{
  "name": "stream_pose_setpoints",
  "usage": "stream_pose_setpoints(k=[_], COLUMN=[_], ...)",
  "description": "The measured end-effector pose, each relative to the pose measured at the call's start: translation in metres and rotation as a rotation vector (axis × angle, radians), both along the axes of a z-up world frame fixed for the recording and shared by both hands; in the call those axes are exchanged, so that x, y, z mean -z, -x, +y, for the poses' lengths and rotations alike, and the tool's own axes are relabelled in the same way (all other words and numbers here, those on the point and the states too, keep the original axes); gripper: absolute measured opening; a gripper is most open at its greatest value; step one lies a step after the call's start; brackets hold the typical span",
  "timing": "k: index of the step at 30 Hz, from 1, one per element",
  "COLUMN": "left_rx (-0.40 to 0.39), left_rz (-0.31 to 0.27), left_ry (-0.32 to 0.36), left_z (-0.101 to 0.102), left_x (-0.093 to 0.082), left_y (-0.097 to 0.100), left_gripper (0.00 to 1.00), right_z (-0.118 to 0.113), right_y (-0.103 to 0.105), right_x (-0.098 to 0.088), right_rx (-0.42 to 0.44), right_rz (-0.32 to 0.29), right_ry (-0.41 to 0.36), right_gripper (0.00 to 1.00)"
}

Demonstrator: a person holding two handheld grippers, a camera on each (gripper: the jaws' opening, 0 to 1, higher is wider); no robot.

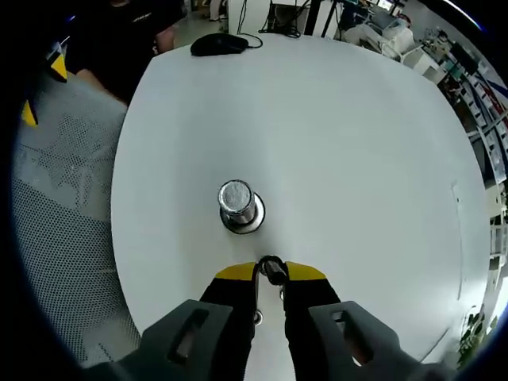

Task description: Place the washer onto the threaded stud by aligning its center hole with the stud, sliding it down to the base, and recovering from edge contact or off-axis alignment until the washer reaches the visible bottom stop.

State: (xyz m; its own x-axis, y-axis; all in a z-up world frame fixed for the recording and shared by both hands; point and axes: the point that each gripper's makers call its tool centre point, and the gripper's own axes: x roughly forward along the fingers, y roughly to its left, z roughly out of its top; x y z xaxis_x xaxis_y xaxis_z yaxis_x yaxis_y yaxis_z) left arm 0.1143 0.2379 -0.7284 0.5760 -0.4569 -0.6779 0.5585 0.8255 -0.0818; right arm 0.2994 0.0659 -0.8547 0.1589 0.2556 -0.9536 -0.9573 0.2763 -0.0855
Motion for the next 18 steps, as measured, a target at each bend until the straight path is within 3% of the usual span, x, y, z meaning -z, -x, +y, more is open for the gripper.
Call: stream_pose_setpoints(k=[6, 8, 11, 18], left_rx=[-0.001, -0.001, 0.000, 0.001], left_rz=[0.000, 0.001, 0.001, -0.001], left_ry=[0.001, 0.001, 0.000, 0.000], left_z=[0.000, 0.000, 0.000, 0.000], left_x=[0.000, 0.000, 0.000, 0.000], left_y=[0.000, 0.000, 0.000, 0.000], left_gripper=[0.31, 0.31, 0.31, 0.31], right_z=[0.002, 0.000, -0.001, -0.006], right_y=[0.002, 0.006, 0.006, 0.009], right_x=[0.005, 0.009, 0.012, 0.006], right_rx=[-0.050, -0.055, -0.066, -0.003], right_rz=[-0.008, 0.012, -0.005, -0.025], right_ry=[-0.009, 0.002, 0.004, -0.049], right_gripper=[0.15, 0.19, 0.26, 0.36])
